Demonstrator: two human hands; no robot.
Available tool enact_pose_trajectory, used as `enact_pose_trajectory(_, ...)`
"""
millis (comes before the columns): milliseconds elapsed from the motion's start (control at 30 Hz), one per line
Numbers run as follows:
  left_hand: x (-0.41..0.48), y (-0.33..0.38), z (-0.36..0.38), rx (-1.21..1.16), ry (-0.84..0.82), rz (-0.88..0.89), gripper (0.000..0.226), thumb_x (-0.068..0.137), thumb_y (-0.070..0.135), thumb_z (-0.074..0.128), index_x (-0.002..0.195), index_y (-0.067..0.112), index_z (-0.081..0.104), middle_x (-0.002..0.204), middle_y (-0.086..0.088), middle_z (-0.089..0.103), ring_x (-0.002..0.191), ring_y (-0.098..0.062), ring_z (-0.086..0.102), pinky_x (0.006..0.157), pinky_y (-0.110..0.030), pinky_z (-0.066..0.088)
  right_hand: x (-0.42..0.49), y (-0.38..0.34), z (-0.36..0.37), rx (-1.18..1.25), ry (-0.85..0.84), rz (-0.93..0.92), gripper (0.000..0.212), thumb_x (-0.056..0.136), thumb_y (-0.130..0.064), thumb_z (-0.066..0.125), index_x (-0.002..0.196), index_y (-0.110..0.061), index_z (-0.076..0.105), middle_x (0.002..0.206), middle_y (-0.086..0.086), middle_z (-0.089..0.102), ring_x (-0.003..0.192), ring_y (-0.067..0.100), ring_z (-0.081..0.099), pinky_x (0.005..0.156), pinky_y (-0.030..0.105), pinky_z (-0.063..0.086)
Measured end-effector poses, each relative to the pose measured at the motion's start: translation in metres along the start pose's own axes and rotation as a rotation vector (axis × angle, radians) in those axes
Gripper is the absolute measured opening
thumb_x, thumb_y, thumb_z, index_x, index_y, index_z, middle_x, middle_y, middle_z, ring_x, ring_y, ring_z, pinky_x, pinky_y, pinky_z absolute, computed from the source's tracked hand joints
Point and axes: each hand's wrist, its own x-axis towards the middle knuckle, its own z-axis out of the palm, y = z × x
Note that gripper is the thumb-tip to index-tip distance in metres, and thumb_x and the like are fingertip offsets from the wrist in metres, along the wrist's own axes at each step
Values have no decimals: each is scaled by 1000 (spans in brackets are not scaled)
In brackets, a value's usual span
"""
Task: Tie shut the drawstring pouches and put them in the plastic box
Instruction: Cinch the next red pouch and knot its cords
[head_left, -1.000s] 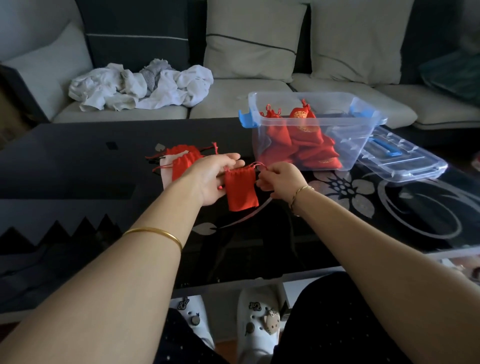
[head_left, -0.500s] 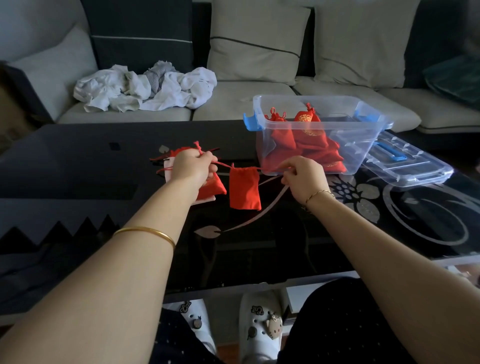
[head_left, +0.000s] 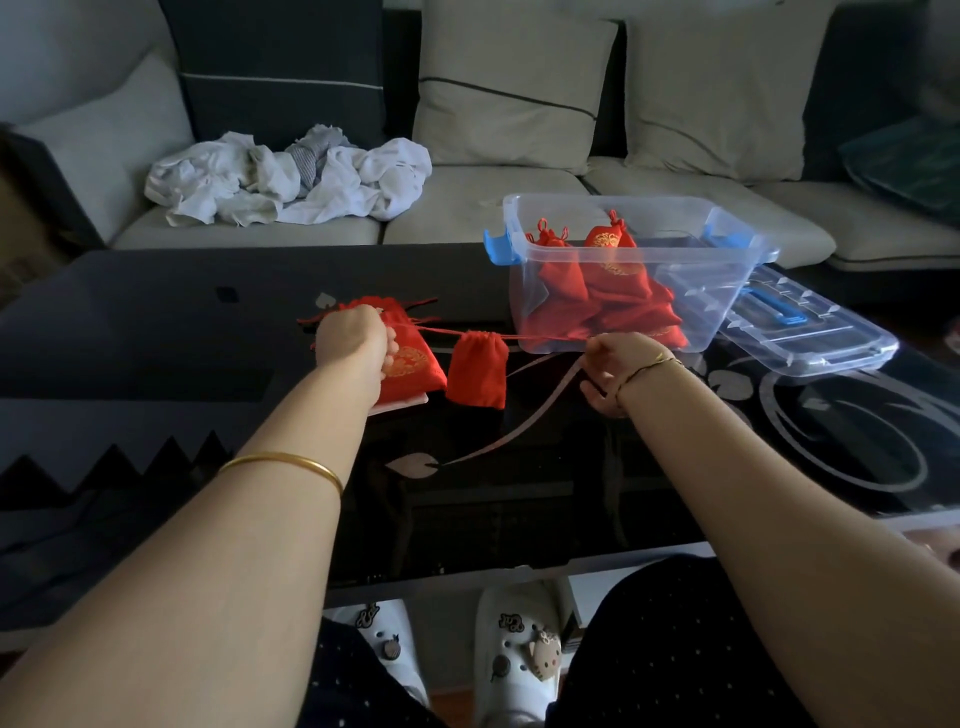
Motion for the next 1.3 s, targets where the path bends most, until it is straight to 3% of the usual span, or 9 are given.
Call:
enact_pose_trajectory(100,-2,3,-4,-202,-4,-111,37,99,21,35,66,12,48,63,0,57,50,-9,50,40,-16,39,-2,0,-7,108,84,62,24,91,-13,33,72,-19,47,48,-7,53,56,3,50,56,25,32)
enact_pose_trajectory(267,-11,11,3,-554,-305,-73,39,100,26,36,65,15,46,73,-3,72,78,-15,70,81,-29,50,-3,-6,-3,87,70,-198,29,90,0,43,67,-16,43,34,-7,53,52,8,51,48,20,42)
enact_pose_trajectory(400,-24,18,12,-397,-539,107,32,98,27,46,74,11,60,65,-1,63,61,-14,65,70,-29,55,-25,-21,18,-73,89,-616,27,86,2,46,66,-12,55,59,1,58,52,12,54,51,22,50)
enact_pose_trajectory(500,-34,20,17,-183,-708,270,8,91,10,59,88,6,65,73,-4,59,53,-8,57,60,-23,54,-40,-27,33,-102,-55,-763,14,88,1,47,90,-9,55,64,2,60,56,9,58,57,19,49)
enact_pose_trajectory(600,-38,21,22,-34,-771,381,12,83,5,67,95,3,67,73,-6,60,51,-7,52,55,-20,50,-51,-26,43,-121,-157,-858,11,89,0,47,96,-7,51,60,1,57,47,0,55,53,13,45)
enact_pose_trajectory(800,-39,21,26,0,-767,422,6,83,13,69,78,9,69,59,2,60,47,-6,49,53,-21,46,-53,-28,46,-19,-214,-730,17,97,-14,42,81,-11,47,67,11,63,42,8,53,47,22,46)
enact_pose_trajectory(933,-41,21,25,-50,-797,347,8,88,12,62,84,8,67,57,7,63,47,-1,51,50,-15,48,-39,-21,36,-384,-187,-608,25,96,-11,38,81,-2,56,67,11,64,61,23,60,77,46,52)
enact_pose_trajectory(1134,-38,20,23,-90,-800,321,13,92,12,58,88,10,69,63,6,62,53,-2,53,52,-17,50,-41,-11,34,-556,-335,-568,12,92,-6,49,94,-9,61,70,3,58,64,11,54,69,32,47)
enact_pose_trajectory(1300,-32,15,24,-100,-683,320,10,90,12,61,84,14,69,77,-1,69,62,-8,61,57,-20,51,-40,-15,33,-356,-395,-465,20,92,0,44,105,-3,58,69,7,55,66,15,54,72,34,50)
